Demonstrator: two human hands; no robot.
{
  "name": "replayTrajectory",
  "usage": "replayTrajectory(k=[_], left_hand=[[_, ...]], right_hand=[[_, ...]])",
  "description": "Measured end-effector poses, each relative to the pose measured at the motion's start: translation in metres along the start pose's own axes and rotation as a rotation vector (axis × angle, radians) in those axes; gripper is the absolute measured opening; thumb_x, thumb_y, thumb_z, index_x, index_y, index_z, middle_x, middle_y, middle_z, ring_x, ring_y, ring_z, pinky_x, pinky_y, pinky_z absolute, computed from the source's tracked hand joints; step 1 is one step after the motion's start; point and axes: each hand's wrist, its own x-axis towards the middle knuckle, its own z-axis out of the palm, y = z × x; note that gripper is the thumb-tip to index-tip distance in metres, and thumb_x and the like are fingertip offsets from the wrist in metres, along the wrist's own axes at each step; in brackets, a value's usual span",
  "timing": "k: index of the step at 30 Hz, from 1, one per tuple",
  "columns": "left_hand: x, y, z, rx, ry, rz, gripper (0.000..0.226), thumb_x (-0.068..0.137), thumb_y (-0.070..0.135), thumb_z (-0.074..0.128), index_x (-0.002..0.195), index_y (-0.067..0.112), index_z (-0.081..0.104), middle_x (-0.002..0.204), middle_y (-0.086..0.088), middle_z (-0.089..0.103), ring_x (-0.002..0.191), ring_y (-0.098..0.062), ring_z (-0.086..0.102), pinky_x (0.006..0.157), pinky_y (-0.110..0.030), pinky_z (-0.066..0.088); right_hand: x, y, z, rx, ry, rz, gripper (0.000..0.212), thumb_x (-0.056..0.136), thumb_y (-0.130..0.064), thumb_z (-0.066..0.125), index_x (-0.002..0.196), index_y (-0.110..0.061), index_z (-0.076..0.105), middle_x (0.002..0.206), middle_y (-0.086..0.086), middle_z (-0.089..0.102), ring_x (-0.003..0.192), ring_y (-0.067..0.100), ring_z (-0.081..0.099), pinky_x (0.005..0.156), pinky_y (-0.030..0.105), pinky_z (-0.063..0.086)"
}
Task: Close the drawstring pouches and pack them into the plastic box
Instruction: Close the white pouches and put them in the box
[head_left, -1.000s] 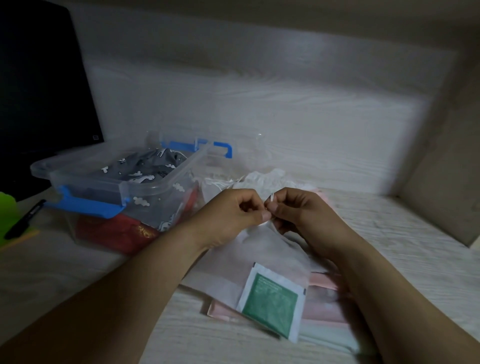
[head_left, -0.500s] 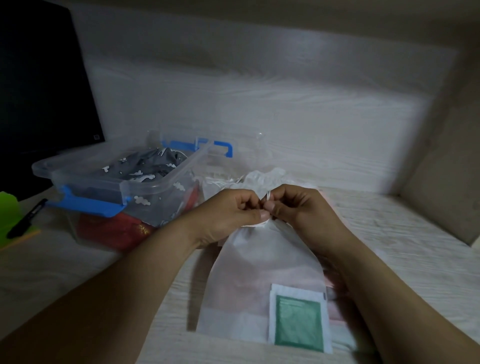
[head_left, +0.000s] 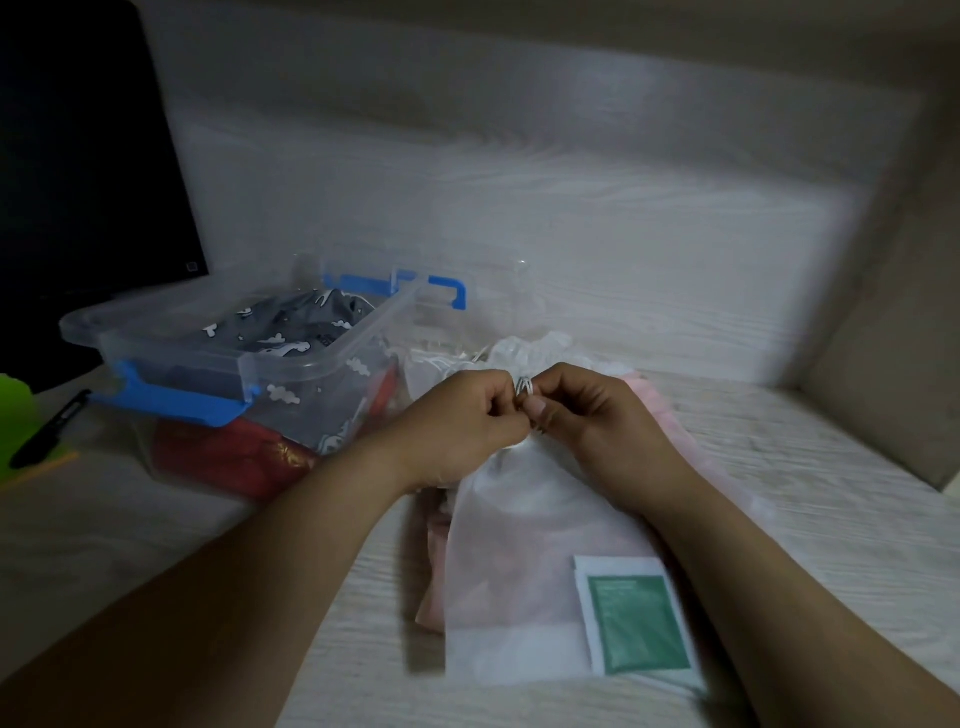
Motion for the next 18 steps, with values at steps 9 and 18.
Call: replayTrajectory(k=[9,18], left_hand=[[0.003,-0.002,0.004,0.037,0.038,0.073,0.022,0.098,0.019,0.065,0.076,0.018,0.062,0.062,0.009,0.05,0.058,-0.005,0.042,0.058,-0.021,0.036],[-0.001,-0.004,-0.009,-0.302,-0.126,0.047,0.021,0.101,0.021,0.066,0.092,0.002,0.061,0.085,-0.013,0.056,0.083,-0.021,0.047,0.075,-0.034,0.041]], right_hand=[[-0.001,-0.001,0.005,-0.146,0.044,-0.077,0.012,0.099,-0.008,0.066,0.09,-0.015,0.068,0.084,0.006,0.069,0.079,0.01,0.058,0.076,0.034,0.047],[-0.003,-0.009,0.0,0.273,0.026,0.121,0.012,0.102,-0.005,0.057,0.102,0.005,0.064,0.091,0.012,0.066,0.085,0.018,0.061,0.08,0.025,0.051]])
